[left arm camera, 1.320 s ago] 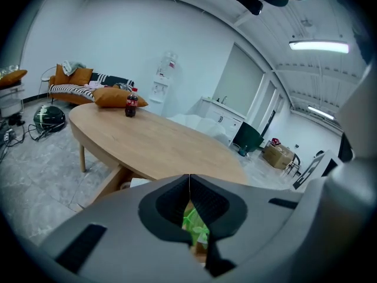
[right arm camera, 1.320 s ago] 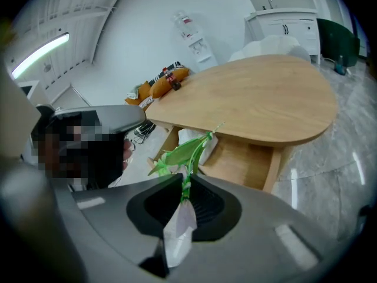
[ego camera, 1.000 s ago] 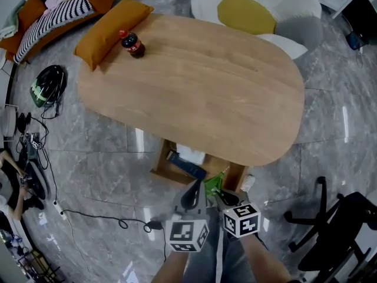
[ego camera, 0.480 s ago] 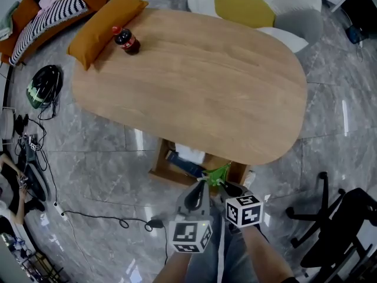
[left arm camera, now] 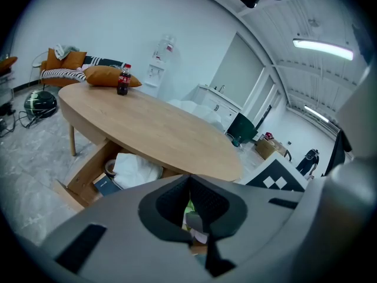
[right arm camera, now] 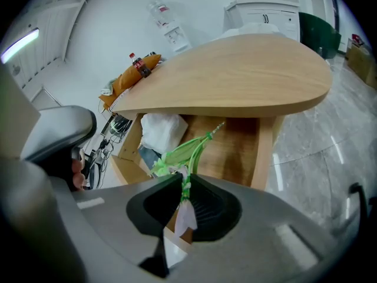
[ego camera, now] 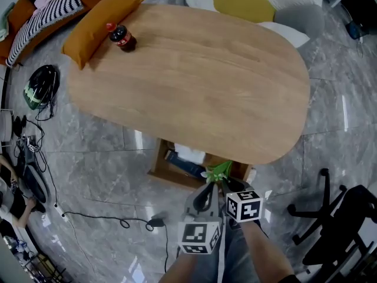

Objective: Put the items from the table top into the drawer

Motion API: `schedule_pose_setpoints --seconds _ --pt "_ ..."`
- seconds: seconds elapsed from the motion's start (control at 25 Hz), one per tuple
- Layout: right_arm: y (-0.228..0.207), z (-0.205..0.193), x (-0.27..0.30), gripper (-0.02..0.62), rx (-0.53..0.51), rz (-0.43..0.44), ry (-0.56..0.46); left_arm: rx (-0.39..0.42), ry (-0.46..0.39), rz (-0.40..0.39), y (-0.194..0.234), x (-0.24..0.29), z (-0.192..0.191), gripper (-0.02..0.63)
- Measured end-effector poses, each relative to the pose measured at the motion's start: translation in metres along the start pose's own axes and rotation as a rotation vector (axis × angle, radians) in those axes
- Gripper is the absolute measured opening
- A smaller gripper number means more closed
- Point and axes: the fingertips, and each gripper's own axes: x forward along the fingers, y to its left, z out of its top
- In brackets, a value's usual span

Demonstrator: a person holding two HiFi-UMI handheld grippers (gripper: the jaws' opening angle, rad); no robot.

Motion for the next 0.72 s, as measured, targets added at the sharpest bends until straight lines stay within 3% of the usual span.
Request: schedule_pose_setpoints --seconds 0.44,0.72 --pt "-0.01 0.006 0.012 0.06 0.038 -0.015 -0.022 -0.059 0.002 0.065 0.016 0.004 -0.008 0.011" --pt "-0.009 0.004 0.014 0.129 0.04 -0.011 -0.004 -0.058 -0.004 0.066 0.015 0.01 -0.002 0.011"
